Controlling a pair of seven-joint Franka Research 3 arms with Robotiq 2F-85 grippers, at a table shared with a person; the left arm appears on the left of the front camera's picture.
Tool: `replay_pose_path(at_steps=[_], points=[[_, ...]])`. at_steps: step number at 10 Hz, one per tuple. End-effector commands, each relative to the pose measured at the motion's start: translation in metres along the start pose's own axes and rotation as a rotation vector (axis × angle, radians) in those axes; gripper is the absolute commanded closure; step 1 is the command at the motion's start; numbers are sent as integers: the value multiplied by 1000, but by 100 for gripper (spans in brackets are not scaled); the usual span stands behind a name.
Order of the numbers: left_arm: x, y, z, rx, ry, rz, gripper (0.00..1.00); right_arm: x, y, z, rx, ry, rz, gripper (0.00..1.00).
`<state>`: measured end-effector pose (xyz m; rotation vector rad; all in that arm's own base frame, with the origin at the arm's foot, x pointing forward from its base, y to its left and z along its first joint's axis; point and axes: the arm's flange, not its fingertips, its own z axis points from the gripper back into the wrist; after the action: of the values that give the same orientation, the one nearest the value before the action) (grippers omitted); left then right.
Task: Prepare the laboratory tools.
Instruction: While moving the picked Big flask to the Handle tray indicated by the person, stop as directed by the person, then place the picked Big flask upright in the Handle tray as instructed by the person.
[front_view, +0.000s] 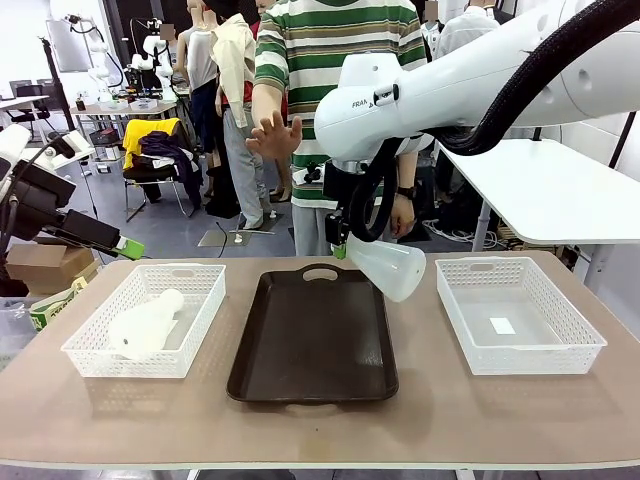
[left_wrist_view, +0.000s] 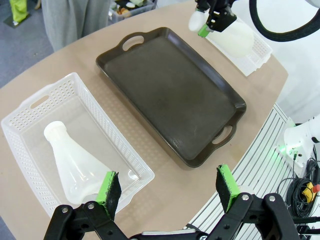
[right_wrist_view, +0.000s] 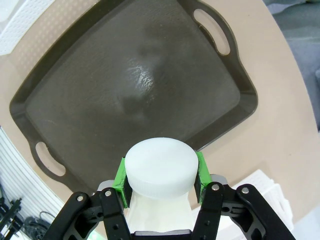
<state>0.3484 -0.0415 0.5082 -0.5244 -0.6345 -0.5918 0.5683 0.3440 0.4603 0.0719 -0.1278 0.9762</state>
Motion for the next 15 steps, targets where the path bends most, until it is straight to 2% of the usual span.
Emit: replay_pose_path(at_steps=[1,15], points=[[0,2,0,-18,-8,2,0,-1,1,-1,-3,-4,1,100],[0,2,0,-18,-8,2,0,-1,1,-1,-3,-4,1,100]])
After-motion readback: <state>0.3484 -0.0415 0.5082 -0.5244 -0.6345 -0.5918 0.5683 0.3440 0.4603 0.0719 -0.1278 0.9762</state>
